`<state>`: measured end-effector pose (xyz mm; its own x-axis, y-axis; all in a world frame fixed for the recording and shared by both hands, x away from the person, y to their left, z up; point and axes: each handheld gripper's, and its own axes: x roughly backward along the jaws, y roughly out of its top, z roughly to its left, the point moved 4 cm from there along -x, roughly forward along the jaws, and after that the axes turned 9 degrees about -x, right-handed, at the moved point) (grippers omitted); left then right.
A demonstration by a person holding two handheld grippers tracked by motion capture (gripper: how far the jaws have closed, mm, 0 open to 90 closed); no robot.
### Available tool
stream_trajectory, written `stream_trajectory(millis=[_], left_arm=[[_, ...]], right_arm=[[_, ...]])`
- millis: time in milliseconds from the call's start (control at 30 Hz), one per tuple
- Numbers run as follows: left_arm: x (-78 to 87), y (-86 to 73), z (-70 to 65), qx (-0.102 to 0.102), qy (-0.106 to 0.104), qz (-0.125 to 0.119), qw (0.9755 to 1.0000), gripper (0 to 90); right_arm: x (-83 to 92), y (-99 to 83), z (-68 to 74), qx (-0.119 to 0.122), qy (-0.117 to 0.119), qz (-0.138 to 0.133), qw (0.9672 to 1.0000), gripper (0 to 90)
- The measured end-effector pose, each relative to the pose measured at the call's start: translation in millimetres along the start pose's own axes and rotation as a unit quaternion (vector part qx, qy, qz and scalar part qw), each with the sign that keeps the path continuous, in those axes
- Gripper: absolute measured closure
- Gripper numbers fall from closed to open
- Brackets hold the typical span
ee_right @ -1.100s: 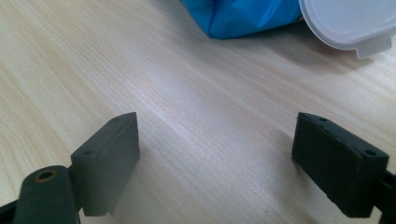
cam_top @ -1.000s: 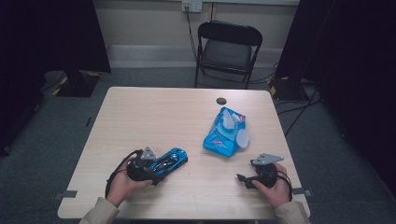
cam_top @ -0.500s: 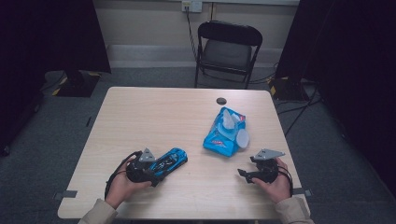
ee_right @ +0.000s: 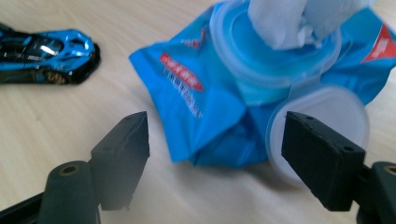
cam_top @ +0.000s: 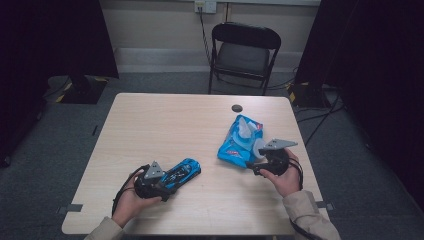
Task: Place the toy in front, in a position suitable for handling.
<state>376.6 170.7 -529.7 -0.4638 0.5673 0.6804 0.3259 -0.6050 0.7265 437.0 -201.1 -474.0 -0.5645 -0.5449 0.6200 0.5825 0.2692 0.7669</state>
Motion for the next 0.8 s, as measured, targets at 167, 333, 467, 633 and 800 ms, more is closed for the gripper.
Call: stream_trajectory(millis=[167,333,467,633,800], left_arm=[[-0.6,-1.2,0.1,-0.003,0.001,-0.009,1.0000,23.5],[-0.9,-1.1,-0.3,0.000,0.003,-0.009,1.0000,23.4],[-0.9,-1.0,-0.3,0.000,0.003,-0.009,1.0000,23.4],[-0.9,-1.1,-0.3,0.000,0.003,-0.009,1.0000,23.4],[-0.9,-1.1,-0.3,0.000,0.003,-0.009,1.0000,23.4]], right_arm=[[-5.1,16.9,-3.2,-0.003,-0.006,0.000,1.0000,22.7],[-7.7,27.8,-5.9,-0.003,-0.012,0.001,0.9999,23.8],[-8.3,37.1,-8.7,-0.002,-0.014,-0.006,0.9999,25.1],[-10.5,47.4,-14.0,-0.001,-0.026,-0.007,0.9996,25.0],[-14.8,62.3,-12.1,0.003,-0.033,-0.006,0.9994,25.1]])
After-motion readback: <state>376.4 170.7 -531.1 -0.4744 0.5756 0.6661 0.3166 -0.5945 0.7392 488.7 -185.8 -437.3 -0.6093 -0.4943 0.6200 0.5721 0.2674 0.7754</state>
